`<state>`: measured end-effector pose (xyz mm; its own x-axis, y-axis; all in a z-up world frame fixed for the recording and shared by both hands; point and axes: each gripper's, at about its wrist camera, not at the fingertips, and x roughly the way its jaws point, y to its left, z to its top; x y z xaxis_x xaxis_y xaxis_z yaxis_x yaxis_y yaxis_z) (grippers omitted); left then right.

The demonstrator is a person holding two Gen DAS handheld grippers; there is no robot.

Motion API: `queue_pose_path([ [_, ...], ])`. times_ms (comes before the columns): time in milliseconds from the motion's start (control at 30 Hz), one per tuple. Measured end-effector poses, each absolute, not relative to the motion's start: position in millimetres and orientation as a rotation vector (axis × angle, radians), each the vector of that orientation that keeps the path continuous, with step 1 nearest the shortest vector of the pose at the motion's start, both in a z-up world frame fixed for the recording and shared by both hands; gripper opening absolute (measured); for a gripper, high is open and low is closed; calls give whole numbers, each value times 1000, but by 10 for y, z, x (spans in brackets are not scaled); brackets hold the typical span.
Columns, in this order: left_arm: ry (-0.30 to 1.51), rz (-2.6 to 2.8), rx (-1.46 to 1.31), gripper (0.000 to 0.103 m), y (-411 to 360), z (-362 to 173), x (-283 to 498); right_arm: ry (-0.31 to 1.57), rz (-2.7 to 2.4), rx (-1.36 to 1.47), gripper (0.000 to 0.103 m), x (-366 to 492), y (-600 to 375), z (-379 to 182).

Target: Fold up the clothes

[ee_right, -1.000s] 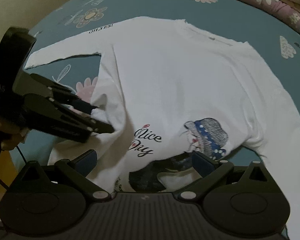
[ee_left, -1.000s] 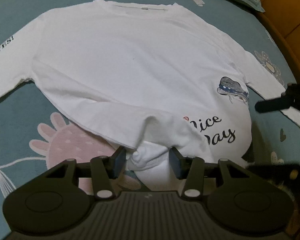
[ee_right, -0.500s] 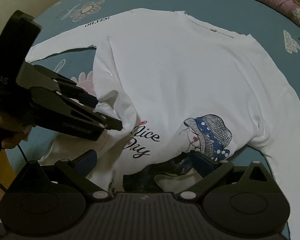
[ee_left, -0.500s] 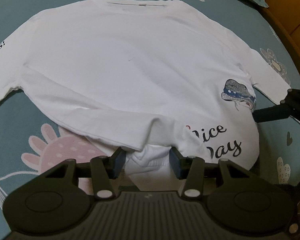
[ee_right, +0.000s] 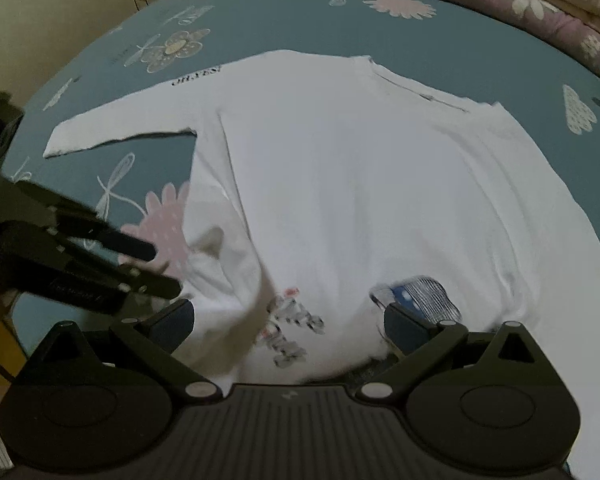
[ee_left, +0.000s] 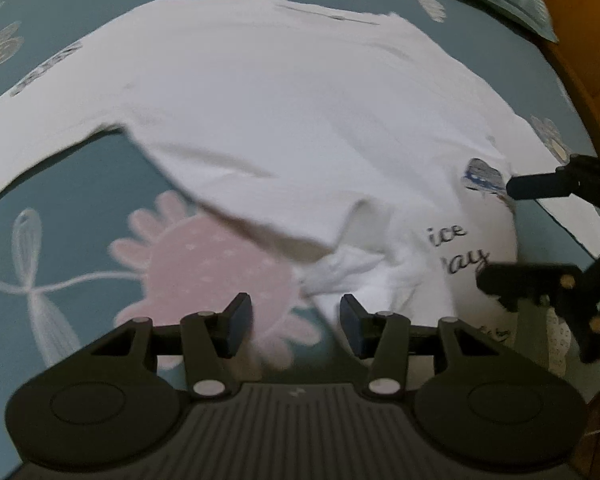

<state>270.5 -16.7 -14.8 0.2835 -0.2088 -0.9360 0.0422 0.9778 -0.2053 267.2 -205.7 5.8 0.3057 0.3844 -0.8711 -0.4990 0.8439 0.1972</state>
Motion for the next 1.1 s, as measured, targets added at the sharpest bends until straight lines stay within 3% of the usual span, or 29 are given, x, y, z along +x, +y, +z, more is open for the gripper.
queue_pose_path([
  [233, 1277, -98, -237, 48, 78, -143, 2631, 1157, 718, -210, 103, 2672, -1576, -126],
  [433, 1248, -151, -265, 48, 98, -107, 2568, 1124, 670, -463, 103, 2491, -1699, -303],
  [933, 1165, -538, -22, 47, -338, -157, 2773, 1108, 628, -395, 103, 2395, -1869, -136],
  [1100, 1215, -648, -148, 47, -238, -37, 2691, 1101, 606, -355, 103, 2306, -1956, -1],
])
